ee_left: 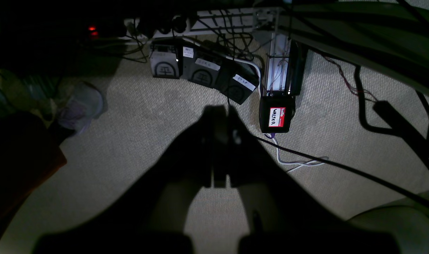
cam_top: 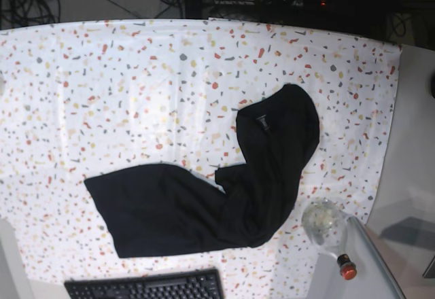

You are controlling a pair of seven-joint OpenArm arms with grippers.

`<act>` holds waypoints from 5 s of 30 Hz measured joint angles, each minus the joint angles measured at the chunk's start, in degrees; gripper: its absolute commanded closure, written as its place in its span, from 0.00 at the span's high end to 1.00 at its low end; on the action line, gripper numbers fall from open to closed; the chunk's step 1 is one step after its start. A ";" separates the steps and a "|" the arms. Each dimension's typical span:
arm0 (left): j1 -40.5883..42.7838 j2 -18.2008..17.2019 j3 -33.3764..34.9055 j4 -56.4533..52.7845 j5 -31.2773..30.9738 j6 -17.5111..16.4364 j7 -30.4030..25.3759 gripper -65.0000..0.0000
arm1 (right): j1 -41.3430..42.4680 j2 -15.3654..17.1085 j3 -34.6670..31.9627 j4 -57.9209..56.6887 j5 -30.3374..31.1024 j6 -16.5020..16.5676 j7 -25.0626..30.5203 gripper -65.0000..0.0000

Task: Layout the t-shirt on the table in an organized manner, then fold the t-shirt properly

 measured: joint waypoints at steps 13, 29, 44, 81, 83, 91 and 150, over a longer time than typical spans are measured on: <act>0.00 0.00 0.00 0.00 0.02 0.00 -0.02 0.00 | 0.11 0.00 0.07 0.00 -0.04 0.00 0.33 0.00; 0.00 0.00 0.00 0.00 0.00 0.00 0.00 0.00 | -1.70 -0.17 0.02 -0.04 0.15 0.00 -0.09 0.96; 0.00 0.00 0.00 0.00 0.00 0.00 0.00 0.00 | -1.40 -0.15 0.02 0.02 -0.04 0.00 0.35 0.40; 24.74 -11.17 9.38 32.54 0.17 0.00 0.52 0.00 | -33.40 1.09 12.90 58.10 -0.11 -0.63 -15.28 0.00; 25.05 -11.82 8.46 32.76 -1.09 0.00 1.14 0.00 | -35.78 0.87 12.79 63.56 0.33 -0.28 -17.68 0.00; 35.78 -15.67 2.93 47.50 -13.42 0.00 -3.78 0.00 | -44.24 0.83 12.79 85.70 0.26 -0.46 -22.69 0.00; 8.50 -9.86 -7.45 71.17 -35.63 0.66 23.67 0.24 | -5.60 6.78 -26.64 95.51 -0.24 -0.15 -43.60 0.64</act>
